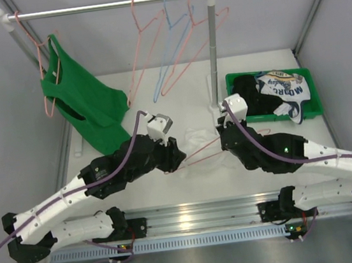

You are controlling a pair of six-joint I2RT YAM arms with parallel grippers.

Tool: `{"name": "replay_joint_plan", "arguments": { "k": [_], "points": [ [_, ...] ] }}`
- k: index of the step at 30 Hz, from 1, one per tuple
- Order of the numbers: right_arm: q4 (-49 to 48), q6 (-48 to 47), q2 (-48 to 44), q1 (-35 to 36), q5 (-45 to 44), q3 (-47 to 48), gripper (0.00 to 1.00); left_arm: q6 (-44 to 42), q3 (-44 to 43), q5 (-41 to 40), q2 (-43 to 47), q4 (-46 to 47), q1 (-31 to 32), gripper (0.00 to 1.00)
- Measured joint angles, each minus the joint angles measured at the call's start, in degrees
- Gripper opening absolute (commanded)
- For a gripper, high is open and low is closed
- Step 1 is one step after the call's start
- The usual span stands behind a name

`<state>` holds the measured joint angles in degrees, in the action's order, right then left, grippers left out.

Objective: Place the tank top on the hanger

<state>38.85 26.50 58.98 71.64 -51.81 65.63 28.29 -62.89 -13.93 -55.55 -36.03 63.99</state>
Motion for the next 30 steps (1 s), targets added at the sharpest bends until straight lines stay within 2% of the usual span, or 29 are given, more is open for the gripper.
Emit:
{"name": "replay_joint_plan", "arguments": {
  "k": [5,15,24,30],
  "points": [
    [0.87,-0.96,0.02,0.15,0.83,1.55,0.00,-5.77,-0.02,4.42,1.33,-0.07,0.00,0.47],
    [2.56,-2.21,0.31,0.26,1.36,5.46,0.00,-10.84,0.00,8.79,-2.97,-0.02,0.00,0.47],
    [4.35,-2.97,2.01,0.26,1.62,7.56,0.00,-12.57,0.72,9.84,-3.61,1.70,0.04,0.37],
    [5.75,-2.97,3.50,0.26,1.92,9.97,0.00,-13.42,1.68,9.22,-3.58,3.10,0.17,0.34]
  ]
}}
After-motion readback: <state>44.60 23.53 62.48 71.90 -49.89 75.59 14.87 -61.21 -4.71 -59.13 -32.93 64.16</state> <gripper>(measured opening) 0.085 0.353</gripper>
